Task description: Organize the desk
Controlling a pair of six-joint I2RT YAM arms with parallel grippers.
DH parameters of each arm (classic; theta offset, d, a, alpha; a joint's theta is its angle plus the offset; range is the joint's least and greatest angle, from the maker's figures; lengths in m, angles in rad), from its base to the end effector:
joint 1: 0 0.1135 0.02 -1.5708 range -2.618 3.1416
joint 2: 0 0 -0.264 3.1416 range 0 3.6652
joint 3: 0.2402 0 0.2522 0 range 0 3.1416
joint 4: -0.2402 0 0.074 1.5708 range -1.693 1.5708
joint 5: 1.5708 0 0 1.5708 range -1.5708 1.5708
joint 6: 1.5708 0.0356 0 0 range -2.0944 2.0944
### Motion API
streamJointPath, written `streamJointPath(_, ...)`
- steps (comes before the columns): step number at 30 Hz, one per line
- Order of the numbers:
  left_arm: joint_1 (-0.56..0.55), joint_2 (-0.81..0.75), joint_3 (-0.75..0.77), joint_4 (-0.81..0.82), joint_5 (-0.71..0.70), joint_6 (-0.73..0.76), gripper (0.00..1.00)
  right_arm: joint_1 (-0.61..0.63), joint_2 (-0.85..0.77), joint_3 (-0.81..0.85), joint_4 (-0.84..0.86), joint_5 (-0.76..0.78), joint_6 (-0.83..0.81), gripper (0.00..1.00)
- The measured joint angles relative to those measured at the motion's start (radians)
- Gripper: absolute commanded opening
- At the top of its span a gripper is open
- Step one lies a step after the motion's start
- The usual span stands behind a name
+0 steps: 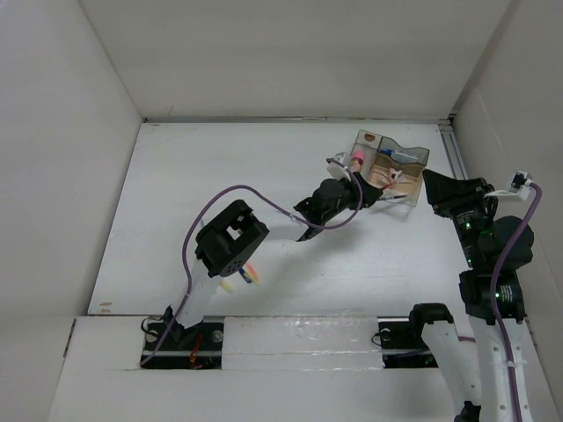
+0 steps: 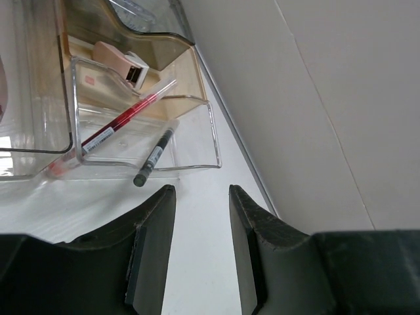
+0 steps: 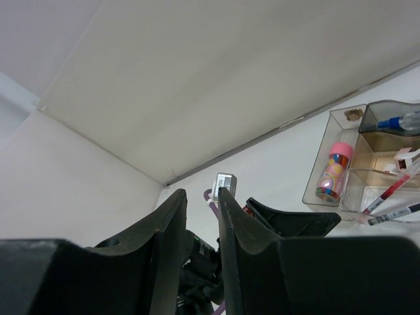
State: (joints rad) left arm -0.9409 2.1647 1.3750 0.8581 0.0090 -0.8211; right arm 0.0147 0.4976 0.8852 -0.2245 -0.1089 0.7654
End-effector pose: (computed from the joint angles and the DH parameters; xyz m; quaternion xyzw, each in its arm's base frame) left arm 0.2896 -0.3979 0.2081 0.0441 0.6811 -0.5657 0.4627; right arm 0.1000 0.0053 0.4054 0.1983 0.6164 0.3220 0.6907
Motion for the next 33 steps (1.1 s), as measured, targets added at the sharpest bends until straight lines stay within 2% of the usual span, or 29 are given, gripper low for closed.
streamJointPath(9,-0.007,0.063,0.053,-0.065,-0.045,0.001,0.34,0.0,0.0,-0.014,0.0,-0.006,0.001,0.32)
streamJointPath(28,-0.019,0.179,0.185,-0.146,-0.023,0.0,0.33,0.0,0.0,-0.037,0.005,-0.024,0.002,0.32)
streamJointPath(33,-0.019,0.209,0.248,-0.161,-0.021,0.0,0.29,0.0,0.0,-0.037,0.008,-0.031,0.002,0.32)
